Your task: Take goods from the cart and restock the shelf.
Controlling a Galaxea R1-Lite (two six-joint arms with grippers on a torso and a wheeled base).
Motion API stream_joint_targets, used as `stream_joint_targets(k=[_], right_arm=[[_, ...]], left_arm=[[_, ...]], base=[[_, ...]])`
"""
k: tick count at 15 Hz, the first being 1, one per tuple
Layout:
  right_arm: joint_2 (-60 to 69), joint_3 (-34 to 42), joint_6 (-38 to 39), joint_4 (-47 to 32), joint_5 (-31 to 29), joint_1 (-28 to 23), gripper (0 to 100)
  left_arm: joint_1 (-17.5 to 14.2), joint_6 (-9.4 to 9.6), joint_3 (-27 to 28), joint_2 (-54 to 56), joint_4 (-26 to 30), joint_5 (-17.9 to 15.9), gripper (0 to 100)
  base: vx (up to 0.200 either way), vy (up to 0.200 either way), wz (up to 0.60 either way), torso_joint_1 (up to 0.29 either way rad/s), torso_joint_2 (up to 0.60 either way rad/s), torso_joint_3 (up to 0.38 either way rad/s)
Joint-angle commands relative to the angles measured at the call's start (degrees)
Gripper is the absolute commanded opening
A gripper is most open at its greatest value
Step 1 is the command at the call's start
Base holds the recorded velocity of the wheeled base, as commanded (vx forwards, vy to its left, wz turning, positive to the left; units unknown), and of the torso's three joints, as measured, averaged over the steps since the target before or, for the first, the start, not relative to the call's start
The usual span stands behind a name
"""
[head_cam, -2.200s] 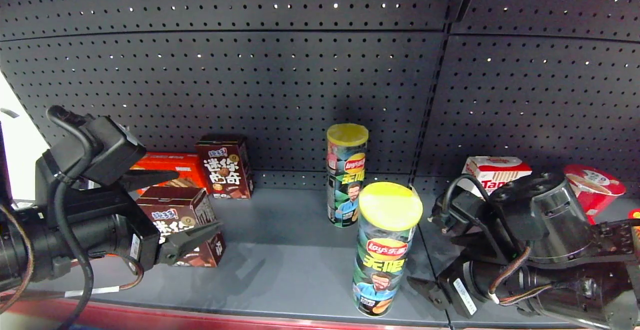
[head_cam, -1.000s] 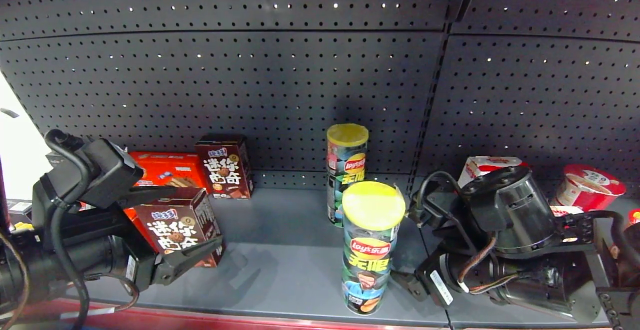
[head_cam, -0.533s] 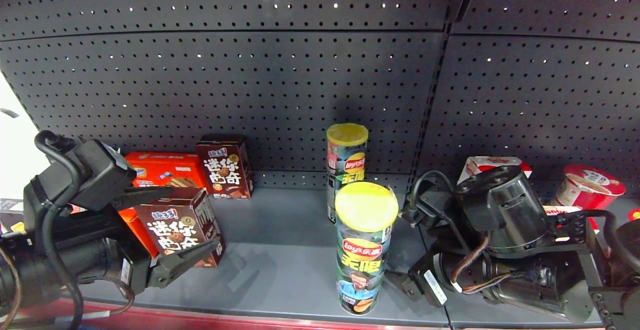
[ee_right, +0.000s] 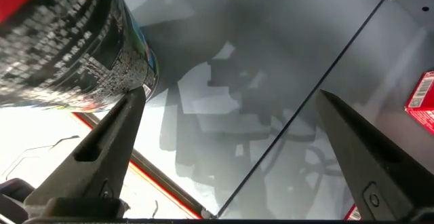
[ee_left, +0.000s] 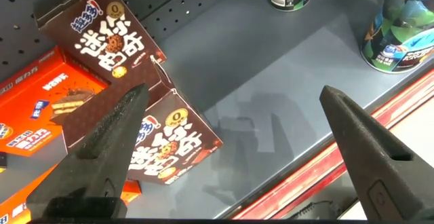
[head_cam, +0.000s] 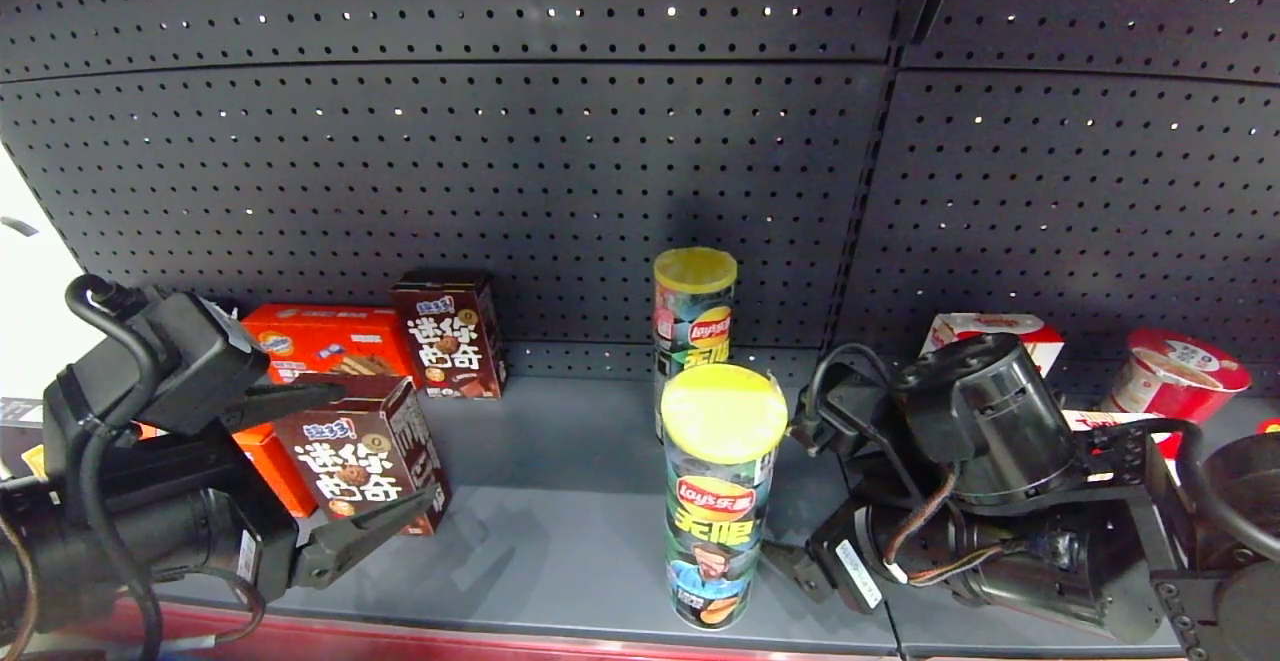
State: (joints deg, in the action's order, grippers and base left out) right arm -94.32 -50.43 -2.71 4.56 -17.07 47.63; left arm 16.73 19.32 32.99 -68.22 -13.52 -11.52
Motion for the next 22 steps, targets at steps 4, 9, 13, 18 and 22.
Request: stream_joint_targets(k=[4, 9, 13, 18, 22], right_arm=[[-0.9, -0.9, 0.0, 0.0, 0.0, 0.4, 100], [-1.8, -1.5, 0.0, 0.1, 0.0, 0.4, 100], [-2.4, -2.0, 0.0, 0.1, 0.0, 0.4, 100], [-2.4, -2.0, 0.0, 0.1, 0.0, 0.4, 100], [-3.0, -2.0, 0.0, 0.1, 0.0, 0.9, 100]], left_arm=[[0.0, 0.01, 0.0, 0.0, 0.0, 0.0, 100], [0.0, 0.01, -0.3, 0.5, 0.1, 0.0, 100], [-0.1, 0.01, -0.6, 0.6, 0.1, 0.0, 100], [-0.1, 0.01, -0.6, 0.7, 0.1, 0.0, 100], [-0.1, -0.07, -0.7, 1.2, 0.1, 0.0, 100]], base=[[0.0, 0.0, 0.0, 0.0, 0.0, 0.0], [0.0, 0.0, 0.0, 0.0, 0.0, 0.0], [0.0, 0.0, 0.0, 0.0, 0.0, 0.0], [0.0, 0.0, 0.0, 0.0, 0.0, 0.0], [0.0, 0.0, 0.0, 0.0, 0.0, 0.0]])
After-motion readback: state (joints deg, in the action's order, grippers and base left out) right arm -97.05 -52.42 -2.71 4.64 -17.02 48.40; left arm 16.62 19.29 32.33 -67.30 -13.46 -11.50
